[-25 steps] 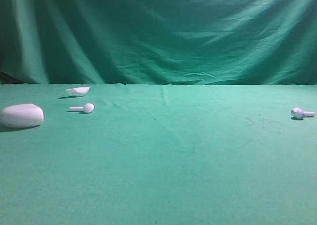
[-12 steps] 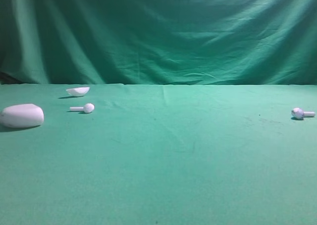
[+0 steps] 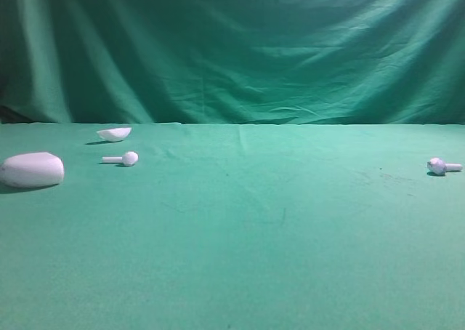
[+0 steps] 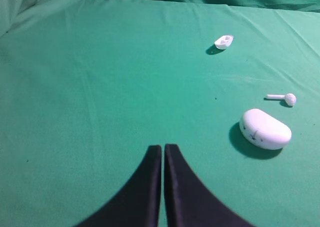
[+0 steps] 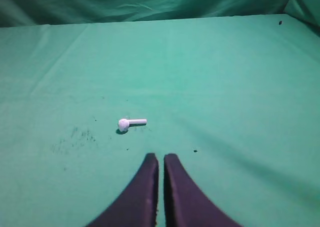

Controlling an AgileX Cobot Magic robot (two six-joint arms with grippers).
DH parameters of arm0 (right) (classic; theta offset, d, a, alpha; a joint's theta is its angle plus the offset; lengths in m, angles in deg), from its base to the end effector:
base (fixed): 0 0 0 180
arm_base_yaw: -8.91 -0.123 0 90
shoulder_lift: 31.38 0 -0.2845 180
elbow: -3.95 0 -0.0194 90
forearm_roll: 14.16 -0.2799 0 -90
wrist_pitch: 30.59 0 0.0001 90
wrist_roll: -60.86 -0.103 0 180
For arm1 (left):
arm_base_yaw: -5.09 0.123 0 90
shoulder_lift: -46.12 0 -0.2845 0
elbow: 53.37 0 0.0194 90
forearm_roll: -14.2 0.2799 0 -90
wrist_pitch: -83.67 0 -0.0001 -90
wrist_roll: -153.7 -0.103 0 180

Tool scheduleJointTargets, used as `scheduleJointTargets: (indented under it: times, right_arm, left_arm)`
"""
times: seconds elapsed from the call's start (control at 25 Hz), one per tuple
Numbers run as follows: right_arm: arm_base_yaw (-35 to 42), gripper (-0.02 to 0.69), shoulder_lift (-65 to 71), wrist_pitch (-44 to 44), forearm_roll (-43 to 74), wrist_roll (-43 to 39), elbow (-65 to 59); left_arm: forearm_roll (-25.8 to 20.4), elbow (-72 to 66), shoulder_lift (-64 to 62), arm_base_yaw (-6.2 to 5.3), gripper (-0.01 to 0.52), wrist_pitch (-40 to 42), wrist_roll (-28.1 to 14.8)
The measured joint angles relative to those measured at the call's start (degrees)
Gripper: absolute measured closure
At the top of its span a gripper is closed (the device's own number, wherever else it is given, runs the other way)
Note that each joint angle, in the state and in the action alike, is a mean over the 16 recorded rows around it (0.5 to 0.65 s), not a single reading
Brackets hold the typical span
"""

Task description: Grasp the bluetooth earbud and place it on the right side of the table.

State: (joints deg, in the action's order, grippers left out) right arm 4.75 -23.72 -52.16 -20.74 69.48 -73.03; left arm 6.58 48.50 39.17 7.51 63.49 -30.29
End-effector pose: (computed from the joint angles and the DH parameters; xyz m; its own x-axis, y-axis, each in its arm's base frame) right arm 0.0932 0.0111 0.1778 -0.2711 -0.0634 -0.9605 -0.1248 0.9917 -0.0302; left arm 0.0942 -0.0007 0.1739 -0.2599 -0.0662 -0.9634 -0.0124 0.9978 -0.0652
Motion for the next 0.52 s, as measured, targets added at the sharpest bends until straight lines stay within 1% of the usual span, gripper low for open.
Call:
scheduleJointTargets:
  times: [0.52]
  right_arm:
    - [0.2, 0.665, -0.5, -0.1, 0.0, -0.6, -1.8]
  left_arm:
    - [0.0, 0.0, 0.0, 0.00, 0.514, 0.0, 0.0]
